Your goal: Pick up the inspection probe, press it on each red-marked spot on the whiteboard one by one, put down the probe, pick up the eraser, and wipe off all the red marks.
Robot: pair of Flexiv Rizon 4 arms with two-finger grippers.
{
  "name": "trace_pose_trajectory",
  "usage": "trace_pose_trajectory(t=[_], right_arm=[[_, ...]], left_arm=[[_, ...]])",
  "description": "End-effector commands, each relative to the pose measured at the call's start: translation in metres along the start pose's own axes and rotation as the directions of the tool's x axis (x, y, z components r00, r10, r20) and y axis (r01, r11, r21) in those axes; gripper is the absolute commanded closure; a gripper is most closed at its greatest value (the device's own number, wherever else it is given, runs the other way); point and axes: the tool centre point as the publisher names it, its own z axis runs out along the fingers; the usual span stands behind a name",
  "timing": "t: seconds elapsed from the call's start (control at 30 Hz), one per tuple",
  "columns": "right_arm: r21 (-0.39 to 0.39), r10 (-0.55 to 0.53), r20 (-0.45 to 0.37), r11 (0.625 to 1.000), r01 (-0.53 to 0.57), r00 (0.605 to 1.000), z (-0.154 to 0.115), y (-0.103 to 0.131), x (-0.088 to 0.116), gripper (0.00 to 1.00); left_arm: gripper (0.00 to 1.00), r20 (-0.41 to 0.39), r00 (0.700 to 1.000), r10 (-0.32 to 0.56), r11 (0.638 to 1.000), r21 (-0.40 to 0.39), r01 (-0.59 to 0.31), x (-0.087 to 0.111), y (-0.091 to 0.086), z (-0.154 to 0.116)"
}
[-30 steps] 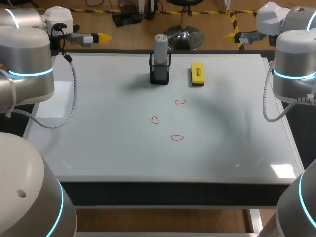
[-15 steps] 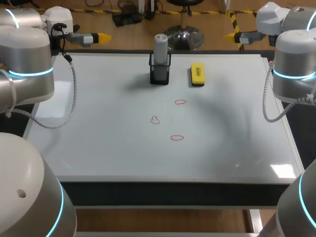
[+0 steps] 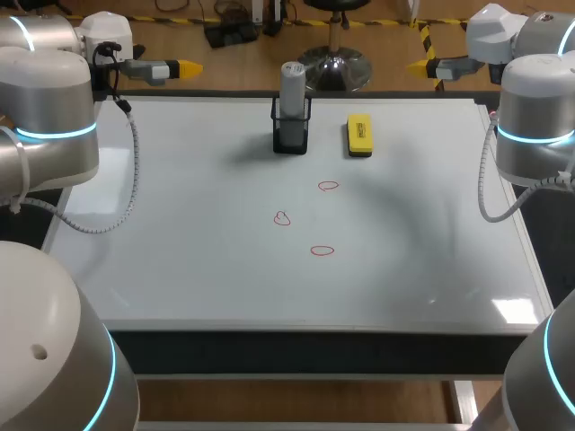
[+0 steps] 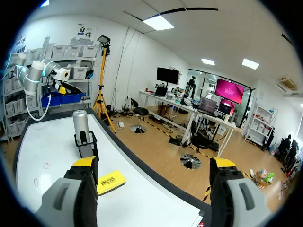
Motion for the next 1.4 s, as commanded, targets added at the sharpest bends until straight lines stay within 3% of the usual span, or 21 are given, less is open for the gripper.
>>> trace_pose_trajectory(t=[0.03,0.27,0.43,0.63,0.87,1.23,1.4], right_arm=[[0.0,0.0,0.0,1.0,0.0,1.0,0.0,0.0,0.0,0.0],[0.0,0.0,0.0,1.0,0.0,1.0,0.0,0.0,0.0,0.0],[0.0,0.0,0.0,1.0,0.0,1.0,0.0,0.0,0.0,0.0],[0.0,0.0,0.0,1.0,0.0,1.0,0.0,0.0,0.0,0.0],[0.0,0.0,0.0,1.0,0.0,1.0,0.0,0.0,0.0,0.0],[0.0,0.0,0.0,1.0,0.0,1.0,0.0,0.0,0.0,0.0],[0.0,0.0,0.0,1.0,0.0,1.0,0.0,0.0,0.0,0.0]], left_arm=[[0.0,-0.107,0.993,0.049,0.998,0.03,-0.046,0.003,-0.002,0.001],[0.0,-0.257,0.956,0.141,0.989,0.079,-0.124,0.012,-0.006,0.01],[0.0,-0.406,0.886,0.224,0.974,0.124,-0.19,0.027,-0.01,0.021],[0.0,-0.521,0.807,0.278,0.96,0.17,-0.222,0.041,-0.014,0.037],[0.0,-0.619,0.73,0.289,0.956,0.23,-0.183,0.061,-0.018,0.051],[0.0,-0.665,0.686,0.295,0.952,0.262,-0.155,0.084,-0.008,0.068],[0.0,-0.638,0.706,0.309,0.945,0.293,-0.148,0.09,-0.002,0.077]])
